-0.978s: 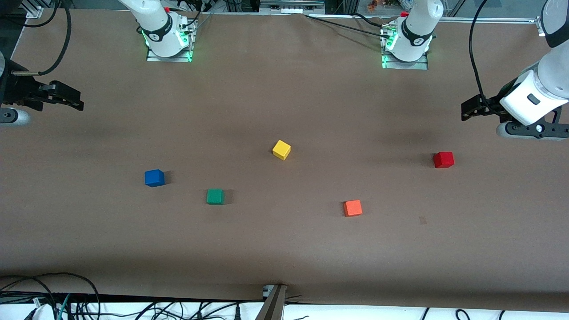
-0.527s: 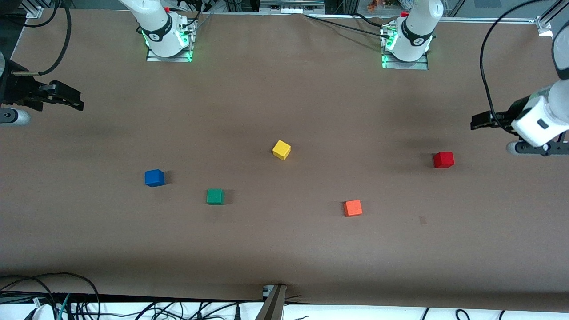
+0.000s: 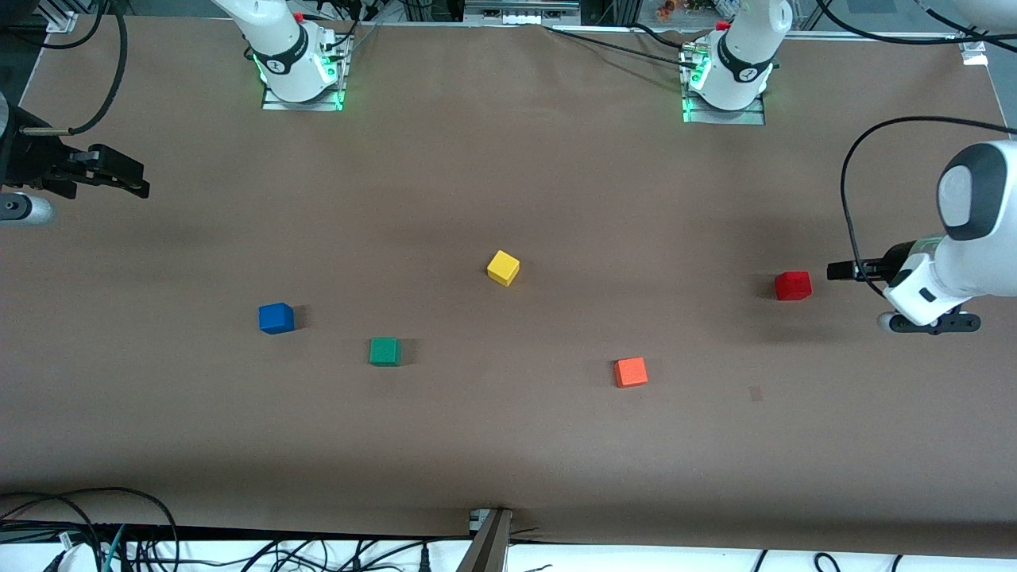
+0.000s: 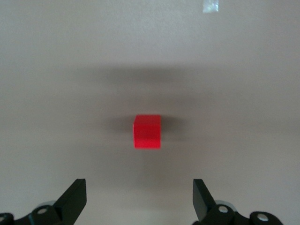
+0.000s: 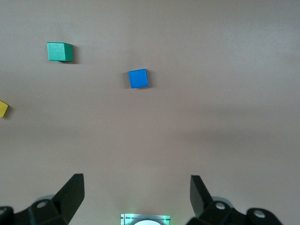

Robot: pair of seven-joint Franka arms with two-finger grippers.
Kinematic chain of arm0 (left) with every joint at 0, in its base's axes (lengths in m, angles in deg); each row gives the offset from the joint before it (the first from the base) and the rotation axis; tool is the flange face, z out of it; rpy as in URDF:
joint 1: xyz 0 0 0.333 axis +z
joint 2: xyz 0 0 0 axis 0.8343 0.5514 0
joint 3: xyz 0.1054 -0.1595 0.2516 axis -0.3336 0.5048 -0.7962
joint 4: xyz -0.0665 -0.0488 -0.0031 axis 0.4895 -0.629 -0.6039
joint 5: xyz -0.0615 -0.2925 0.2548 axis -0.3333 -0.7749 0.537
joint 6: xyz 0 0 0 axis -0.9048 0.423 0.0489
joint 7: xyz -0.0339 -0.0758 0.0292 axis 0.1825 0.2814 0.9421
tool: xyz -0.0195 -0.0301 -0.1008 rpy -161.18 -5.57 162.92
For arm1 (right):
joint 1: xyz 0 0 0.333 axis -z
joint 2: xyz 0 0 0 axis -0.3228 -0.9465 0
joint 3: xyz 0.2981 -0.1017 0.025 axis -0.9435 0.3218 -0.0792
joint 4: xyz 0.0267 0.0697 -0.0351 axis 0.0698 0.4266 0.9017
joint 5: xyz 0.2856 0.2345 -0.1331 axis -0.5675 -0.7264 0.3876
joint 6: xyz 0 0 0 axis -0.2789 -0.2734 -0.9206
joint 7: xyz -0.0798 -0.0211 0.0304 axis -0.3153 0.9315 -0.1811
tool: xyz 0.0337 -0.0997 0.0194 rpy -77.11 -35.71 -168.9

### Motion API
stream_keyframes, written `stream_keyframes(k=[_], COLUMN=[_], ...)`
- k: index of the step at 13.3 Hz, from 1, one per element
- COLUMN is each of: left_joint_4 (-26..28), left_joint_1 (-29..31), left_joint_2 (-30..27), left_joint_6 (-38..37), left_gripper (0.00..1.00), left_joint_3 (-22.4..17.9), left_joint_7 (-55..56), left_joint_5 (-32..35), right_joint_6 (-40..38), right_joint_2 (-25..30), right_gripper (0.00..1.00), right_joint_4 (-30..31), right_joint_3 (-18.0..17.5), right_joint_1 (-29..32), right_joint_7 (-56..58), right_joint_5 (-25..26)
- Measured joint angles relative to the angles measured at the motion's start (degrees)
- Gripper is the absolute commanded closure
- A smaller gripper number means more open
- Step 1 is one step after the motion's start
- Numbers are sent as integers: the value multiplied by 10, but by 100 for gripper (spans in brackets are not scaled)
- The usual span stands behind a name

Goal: Pass red block to right arm, stack on blue
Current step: 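Move the left gripper over the red cube and lower it, then close the left gripper on the red cube and lift it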

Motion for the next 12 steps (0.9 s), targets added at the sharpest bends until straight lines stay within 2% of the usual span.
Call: stream_keyframes(k=[9,12], left_joint_4=[232,282], left_joint_1=[11,11], left_joint_2=[-1,-1], left_joint_6=[323,387], left_gripper=[0,0], left_joint_3=[0,0], left_joint_7=[-7,-8], left_joint_5=[3,24], right_joint_6=[0,0], right_joint_2=[0,0], right_gripper=[0,0], right_joint_4=[0,0], right_joint_3=[0,0], right_joint_1=[0,0], right_joint_7=[0,0], right_joint_5=[0,0])
